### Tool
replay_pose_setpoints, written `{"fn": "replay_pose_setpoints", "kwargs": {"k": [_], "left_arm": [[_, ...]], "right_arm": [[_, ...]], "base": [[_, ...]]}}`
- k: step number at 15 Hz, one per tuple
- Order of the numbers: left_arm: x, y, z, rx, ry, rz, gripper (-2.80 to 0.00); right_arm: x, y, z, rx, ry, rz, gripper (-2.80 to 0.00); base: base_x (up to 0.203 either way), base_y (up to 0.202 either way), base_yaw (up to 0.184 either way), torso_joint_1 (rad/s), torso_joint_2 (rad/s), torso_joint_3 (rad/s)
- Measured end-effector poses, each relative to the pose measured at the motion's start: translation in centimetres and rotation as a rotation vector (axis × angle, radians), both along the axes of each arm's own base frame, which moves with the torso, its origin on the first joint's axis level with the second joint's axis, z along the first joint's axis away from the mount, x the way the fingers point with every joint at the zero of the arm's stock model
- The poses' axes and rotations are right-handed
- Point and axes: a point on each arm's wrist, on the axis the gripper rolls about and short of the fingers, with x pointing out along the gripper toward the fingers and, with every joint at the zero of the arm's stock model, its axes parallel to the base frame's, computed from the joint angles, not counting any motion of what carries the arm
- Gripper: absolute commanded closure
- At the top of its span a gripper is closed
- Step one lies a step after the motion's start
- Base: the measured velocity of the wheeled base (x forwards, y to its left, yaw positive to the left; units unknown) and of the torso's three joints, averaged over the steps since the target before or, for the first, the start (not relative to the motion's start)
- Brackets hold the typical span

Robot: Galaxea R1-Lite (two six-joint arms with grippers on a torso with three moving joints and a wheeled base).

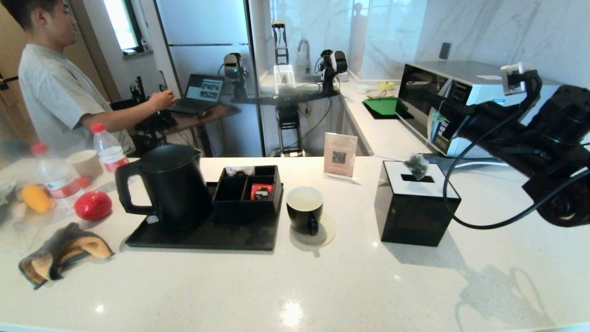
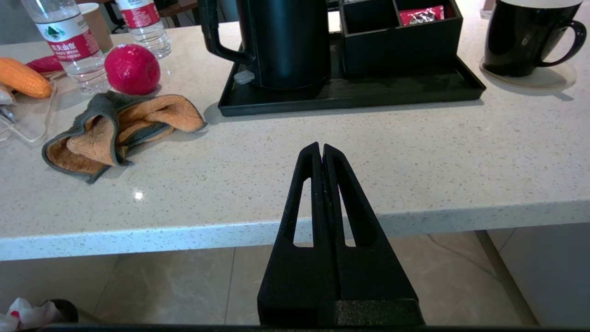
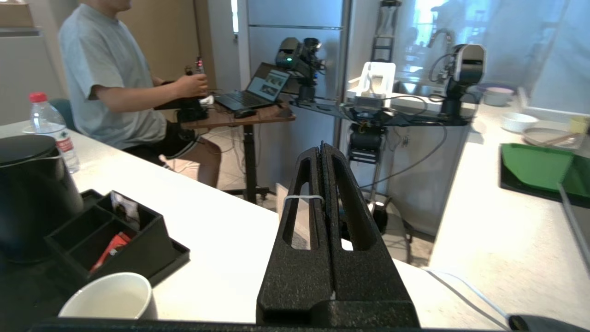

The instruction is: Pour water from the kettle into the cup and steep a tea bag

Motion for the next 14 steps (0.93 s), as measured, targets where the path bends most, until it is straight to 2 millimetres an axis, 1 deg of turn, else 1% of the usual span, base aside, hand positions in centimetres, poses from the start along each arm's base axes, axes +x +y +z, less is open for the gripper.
{"fn": "replay_pose_setpoints", "kwargs": {"k": [4,10,14], "left_arm": [[0.0,0.0,0.0,0.0,0.0,0.0,0.0],[0.0,0.0,0.0,0.0,0.0,0.0,0.0],[0.0,0.0,0.0,0.0,0.0,0.0,0.0]], "right_arm": [[-0.6,-0.3,-0.7,-0.001,0.008,-0.007,0.0],[-1.4,-0.4,-2.5,-0.003,0.04,-0.008,0.0],[-1.6,-0.4,-3.1,-0.005,0.061,-0.008,0.0]], "base": [[0.0,0.0,0.0,0.0,0.0,0.0],[0.0,0.0,0.0,0.0,0.0,0.0],[0.0,0.0,0.0,0.0,0.0,0.0]]}}
